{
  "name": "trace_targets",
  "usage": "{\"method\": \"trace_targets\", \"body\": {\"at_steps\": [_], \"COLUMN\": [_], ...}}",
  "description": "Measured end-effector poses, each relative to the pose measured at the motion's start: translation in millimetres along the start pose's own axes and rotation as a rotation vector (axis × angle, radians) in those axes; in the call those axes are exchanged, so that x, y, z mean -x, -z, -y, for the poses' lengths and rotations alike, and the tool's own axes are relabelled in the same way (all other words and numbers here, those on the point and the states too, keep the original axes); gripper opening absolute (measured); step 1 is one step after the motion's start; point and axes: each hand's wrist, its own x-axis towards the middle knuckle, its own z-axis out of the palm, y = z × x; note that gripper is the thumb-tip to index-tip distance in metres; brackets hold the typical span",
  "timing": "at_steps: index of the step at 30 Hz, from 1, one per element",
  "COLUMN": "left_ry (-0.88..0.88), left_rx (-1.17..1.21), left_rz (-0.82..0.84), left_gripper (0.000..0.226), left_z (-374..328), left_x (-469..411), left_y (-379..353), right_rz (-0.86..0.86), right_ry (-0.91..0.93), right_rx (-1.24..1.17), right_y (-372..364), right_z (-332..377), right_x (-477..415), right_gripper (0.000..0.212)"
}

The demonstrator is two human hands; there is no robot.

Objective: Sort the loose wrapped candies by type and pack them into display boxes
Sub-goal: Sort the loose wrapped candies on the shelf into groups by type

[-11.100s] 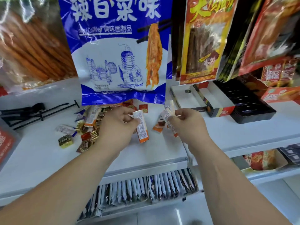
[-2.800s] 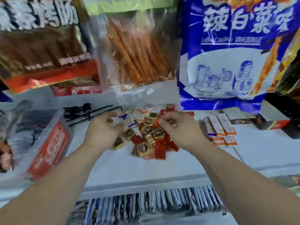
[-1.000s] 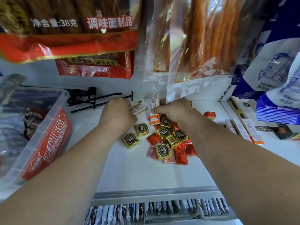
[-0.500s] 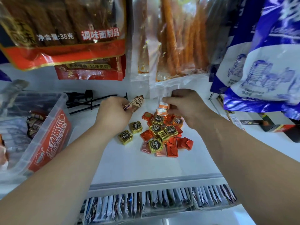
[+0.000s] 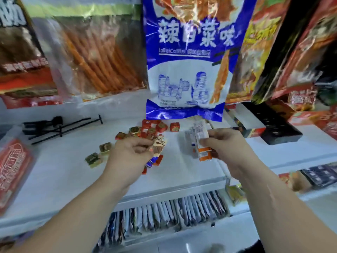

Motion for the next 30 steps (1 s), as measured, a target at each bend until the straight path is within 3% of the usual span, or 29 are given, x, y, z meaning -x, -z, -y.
{"method": "trace_targets", "body": {"at_steps": [4,10,20,26,30], "left_ry": [-0.058,-0.125,-0.213,-0.245,-0.263], "left_rx": [-0.118,-0.256,-0.575,-0.578,-0.589], "left_rz": [-0.078,-0.186,-0.081,0.010,0.074], "left_gripper": [0.017,0.015,0.017,0.022,0.024], "left_z": [-0.6,-4.2,-4.2,-6.5,-8.5], "left_x": [-8.8,-25.6,-34.6,-33.4,-31.8], "left_y": [-52.2,-106.9,-133.3,-125.4,-123.6], "right_rz": [-0.093,-0.116,-0.096,-0.120,-0.176], "right_ry": [0.009,-0.037,-0.013,0.060,0.114], "right_rx": [-0.007,-0.075,-0.037,0.001,0.198], "right_y": [27.3,50.7,45.1,29.2,16.9], "right_z": [-11.3,-23.5,-26.8,-15.6,-19.2], "right_x": [-9.9,-23.6,-39.9,-53.8,-62.7], "right_gripper": [0.022,0.014,0.011,0.027,0.039]}}
